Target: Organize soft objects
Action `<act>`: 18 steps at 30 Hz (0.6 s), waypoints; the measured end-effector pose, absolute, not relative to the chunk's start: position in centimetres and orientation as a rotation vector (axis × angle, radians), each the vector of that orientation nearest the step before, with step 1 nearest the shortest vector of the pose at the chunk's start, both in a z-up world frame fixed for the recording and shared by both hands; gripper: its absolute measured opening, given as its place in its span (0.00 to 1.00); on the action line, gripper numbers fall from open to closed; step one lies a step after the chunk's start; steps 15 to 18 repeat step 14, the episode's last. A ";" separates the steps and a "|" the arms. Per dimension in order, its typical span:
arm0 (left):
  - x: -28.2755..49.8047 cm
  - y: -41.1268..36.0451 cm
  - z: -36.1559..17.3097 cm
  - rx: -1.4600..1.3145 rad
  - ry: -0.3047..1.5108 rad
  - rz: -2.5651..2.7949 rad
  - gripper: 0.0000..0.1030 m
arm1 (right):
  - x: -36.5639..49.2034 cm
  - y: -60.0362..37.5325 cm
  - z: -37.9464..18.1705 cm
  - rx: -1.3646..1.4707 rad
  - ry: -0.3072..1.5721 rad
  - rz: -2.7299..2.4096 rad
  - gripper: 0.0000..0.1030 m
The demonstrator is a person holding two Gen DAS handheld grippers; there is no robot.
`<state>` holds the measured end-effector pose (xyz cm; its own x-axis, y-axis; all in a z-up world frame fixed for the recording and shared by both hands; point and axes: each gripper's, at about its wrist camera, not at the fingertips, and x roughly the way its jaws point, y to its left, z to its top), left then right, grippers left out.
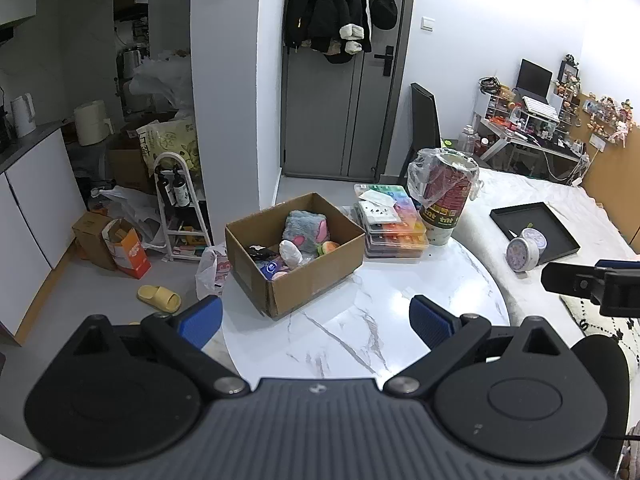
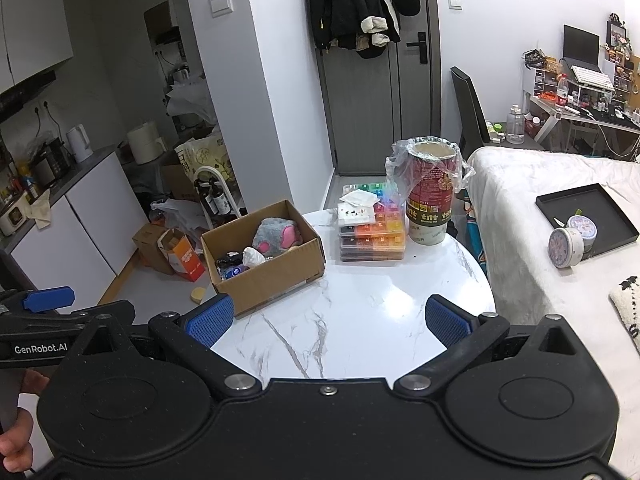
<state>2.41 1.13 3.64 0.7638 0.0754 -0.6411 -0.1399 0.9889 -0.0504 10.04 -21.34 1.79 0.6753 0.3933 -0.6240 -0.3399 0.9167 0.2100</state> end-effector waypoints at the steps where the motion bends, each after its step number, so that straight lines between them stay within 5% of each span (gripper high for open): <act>1: 2.4 1.1 3.6 -0.096 0.693 0.113 0.96 | 10.1 -21.4 1.8 0.080 0.721 0.413 1.00; 18: 2.5 0.9 2.8 -0.092 0.706 0.072 0.96 | 10.6 -21.3 0.9 0.088 0.752 0.407 1.00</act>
